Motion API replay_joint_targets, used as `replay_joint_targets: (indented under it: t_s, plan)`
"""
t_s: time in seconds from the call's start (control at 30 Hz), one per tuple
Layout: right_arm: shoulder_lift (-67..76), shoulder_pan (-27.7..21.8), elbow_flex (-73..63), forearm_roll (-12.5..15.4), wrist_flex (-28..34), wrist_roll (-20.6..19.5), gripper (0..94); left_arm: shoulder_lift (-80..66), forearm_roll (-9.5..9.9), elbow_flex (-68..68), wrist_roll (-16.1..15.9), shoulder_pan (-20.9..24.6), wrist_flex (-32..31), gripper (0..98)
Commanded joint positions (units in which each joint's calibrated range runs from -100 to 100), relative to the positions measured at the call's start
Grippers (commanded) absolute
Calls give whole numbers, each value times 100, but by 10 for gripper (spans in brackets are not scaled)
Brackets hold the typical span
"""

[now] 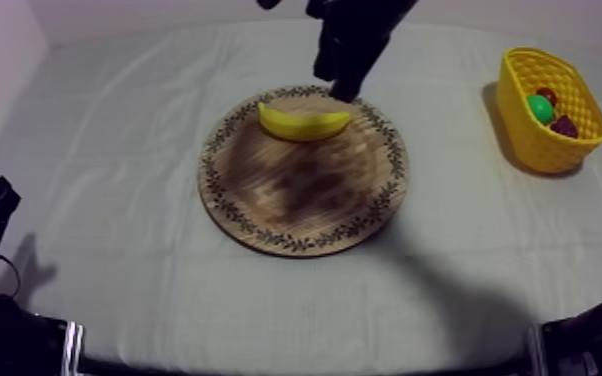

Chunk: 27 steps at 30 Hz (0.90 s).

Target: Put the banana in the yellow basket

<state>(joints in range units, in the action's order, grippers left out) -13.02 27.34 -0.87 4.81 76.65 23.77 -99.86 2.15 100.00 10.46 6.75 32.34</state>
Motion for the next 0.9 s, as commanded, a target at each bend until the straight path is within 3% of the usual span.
replay_joint_targets:
  t_s: [0.0,0.1,0.27,0.57,0.67,0.87]
  plan:
    - [-297,9,-244,-36,-29,-22,16,4,-3,0,2,2,0,1]
    - [-626,23,-571,-95,-96,-54,58,4,-3,0,2,2,0,1]
    - [-1081,26,-1032,-195,-135,-101,231,4,-3,0,2,2,0,1]
    - [-1621,-59,-1508,-302,21,-16,736,4,-3,0,2,2,0,1]
    - [-1749,-49,-1568,-380,62,-3,801,4,-3,0,2,2,0,1]
    - [-2122,-59,-1721,-481,20,47,812,4,-3,0,2,2,0,1]
